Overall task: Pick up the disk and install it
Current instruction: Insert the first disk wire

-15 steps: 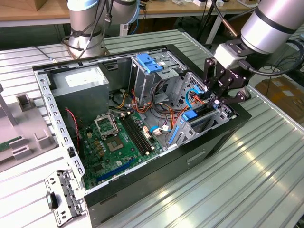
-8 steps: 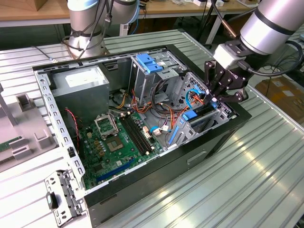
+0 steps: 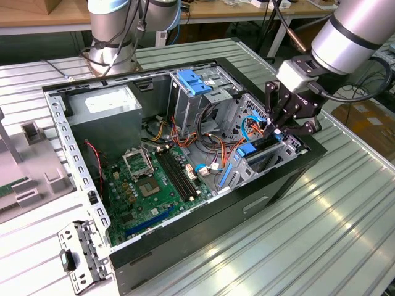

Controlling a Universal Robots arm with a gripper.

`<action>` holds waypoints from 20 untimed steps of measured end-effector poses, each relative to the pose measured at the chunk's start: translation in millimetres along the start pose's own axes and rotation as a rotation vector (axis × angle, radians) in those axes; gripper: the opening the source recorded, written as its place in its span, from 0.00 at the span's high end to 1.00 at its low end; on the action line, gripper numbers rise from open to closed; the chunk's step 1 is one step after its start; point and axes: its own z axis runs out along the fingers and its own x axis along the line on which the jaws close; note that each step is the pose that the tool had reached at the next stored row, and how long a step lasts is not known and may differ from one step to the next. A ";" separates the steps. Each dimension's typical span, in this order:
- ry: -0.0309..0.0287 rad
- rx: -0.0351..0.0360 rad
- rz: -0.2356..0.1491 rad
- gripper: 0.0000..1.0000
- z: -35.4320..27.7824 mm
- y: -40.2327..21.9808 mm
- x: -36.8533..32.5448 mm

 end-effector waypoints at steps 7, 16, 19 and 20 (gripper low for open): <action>-0.0003 -0.0002 0.000 0.89 -10.7 -6.2 -1.0; -0.0042 -0.0034 0.000 0.89 -19.7 -23.7 -1.9; -0.0052 -0.0041 0.000 0.89 -26.7 -28.4 -2.6; -0.0055 -0.0042 0.000 0.89 -31.2 -30.0 -3.1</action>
